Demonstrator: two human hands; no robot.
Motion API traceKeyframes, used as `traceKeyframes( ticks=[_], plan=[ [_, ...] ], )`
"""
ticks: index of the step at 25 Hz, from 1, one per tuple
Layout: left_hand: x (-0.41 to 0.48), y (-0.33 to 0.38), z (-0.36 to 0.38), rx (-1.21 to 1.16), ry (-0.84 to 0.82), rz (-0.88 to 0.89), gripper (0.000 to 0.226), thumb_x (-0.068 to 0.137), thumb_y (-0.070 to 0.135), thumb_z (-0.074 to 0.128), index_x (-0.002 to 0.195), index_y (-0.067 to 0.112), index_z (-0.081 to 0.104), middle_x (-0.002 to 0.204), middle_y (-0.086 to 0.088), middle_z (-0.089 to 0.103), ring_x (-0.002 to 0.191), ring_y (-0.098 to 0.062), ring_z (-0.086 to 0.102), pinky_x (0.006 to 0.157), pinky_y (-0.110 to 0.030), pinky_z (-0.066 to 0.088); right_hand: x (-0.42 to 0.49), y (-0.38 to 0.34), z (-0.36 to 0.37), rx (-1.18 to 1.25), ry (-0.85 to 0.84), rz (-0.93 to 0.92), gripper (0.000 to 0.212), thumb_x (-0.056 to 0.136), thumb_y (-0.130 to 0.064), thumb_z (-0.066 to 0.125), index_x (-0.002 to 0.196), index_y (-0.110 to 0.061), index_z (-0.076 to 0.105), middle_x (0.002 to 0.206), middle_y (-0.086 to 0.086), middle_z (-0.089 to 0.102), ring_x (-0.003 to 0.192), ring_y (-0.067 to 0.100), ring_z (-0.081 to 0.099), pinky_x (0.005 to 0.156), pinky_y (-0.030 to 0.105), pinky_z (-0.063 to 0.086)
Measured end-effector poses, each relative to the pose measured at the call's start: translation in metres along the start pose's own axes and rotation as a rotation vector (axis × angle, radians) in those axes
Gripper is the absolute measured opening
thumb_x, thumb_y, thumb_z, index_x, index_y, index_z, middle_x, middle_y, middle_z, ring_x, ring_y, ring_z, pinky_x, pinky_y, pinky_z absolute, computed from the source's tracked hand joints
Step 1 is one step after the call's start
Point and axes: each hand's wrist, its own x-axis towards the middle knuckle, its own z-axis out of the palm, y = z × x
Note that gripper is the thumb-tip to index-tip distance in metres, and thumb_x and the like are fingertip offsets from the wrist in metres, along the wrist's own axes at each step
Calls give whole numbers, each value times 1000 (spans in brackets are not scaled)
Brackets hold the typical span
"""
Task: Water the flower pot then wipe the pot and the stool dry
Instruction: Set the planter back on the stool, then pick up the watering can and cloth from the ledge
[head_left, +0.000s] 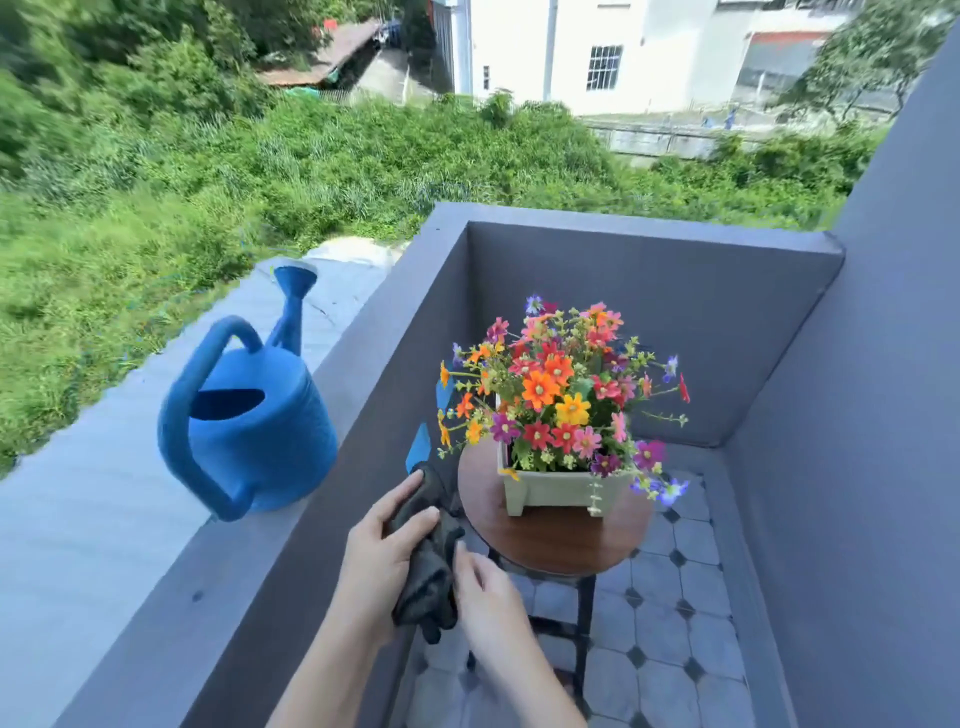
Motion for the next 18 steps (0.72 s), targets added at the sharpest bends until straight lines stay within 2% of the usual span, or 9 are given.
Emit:
traceKeyframes(
  ticks=[2,3,5,8,11,13,15,17,18],
  plan=[
    [-13,42,1,-35,-2,100,44,76,4,71,114,26,61,115,-6,68,102,-24,66,91,-40,51,-1,-53,6,295,-61,-27,50,80,-66,50,92,-23,73,101,1,74,102,20,67,97,37,49],
    [-16,63,4,-42,14,124,47,72,9,73,114,23,57,112,-9,68,97,-25,67,86,-40,52,1,-77,3,443,-108,-54,56,76,-64,52,100,-19,73,106,7,74,103,23,68,99,43,49],
    [-24,102,1,-50,63,147,46,70,15,75,108,17,50,102,-12,68,83,-24,68,72,-36,53,-7,-124,-2,582,-262,-122,57,83,-54,47,114,-11,67,111,12,73,102,23,69,98,41,50],
    [-36,154,-10,-33,24,236,36,71,22,73,97,17,49,86,-8,69,74,-24,68,67,-37,51,-23,-183,-1,489,-384,-285,48,94,-48,43,113,-12,68,110,9,73,105,20,68,100,39,48],
    [-38,191,-21,100,53,335,32,73,28,73,94,19,50,79,-8,68,71,-25,69,61,-38,54,-27,-225,10,345,-311,-430,37,90,-41,56,113,-14,66,112,11,72,106,23,68,98,45,50],
    [-33,207,-31,238,167,405,28,70,35,69,89,23,53,80,-6,67,75,-25,69,67,-40,57,-28,-241,20,264,-278,-499,28,91,-35,57,110,-17,66,111,12,72,103,24,68,93,46,53],
    [-25,216,-42,409,340,501,17,76,35,67,85,23,57,78,1,66,77,-22,67,72,-37,54,-23,-250,31,189,-227,-585,18,87,-38,58,97,-26,68,104,14,73,100,29,68,88,50,55],
    [-19,218,-49,556,452,580,11,84,31,59,77,22,58,73,5,63,76,-22,61,71,-34,48,-20,-254,37,93,-144,-666,12,82,-43,56,87,-39,66,97,6,73,97,28,67,86,50,55],
    [-18,218,-52,590,474,574,18,87,28,54,71,20,55,68,4,60,75,-23,57,67,-34,43,-20,-255,38,51,-114,-696,11,82,-43,54,86,-44,64,94,0,73,95,25,67,86,50,54]
  ],
)
